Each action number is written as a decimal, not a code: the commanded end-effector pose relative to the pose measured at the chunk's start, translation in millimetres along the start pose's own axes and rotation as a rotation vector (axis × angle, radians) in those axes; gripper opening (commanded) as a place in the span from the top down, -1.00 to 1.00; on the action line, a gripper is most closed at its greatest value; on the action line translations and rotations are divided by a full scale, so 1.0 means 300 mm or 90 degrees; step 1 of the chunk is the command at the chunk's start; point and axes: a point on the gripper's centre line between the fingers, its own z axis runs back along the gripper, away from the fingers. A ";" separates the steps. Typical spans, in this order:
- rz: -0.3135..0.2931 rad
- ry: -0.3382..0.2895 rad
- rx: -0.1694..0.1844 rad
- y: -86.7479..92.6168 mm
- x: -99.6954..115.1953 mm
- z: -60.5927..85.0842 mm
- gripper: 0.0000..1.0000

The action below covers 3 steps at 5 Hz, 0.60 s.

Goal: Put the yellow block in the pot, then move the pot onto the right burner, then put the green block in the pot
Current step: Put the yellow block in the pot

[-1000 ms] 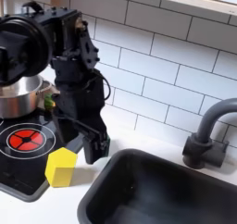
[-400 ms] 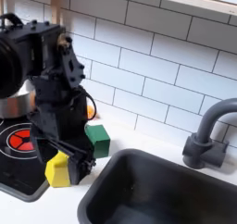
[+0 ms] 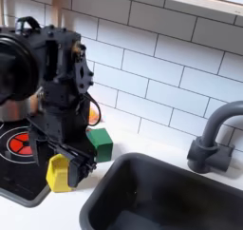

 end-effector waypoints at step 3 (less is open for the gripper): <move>-0.031 0.039 -0.027 0.002 0.032 -0.094 -1.00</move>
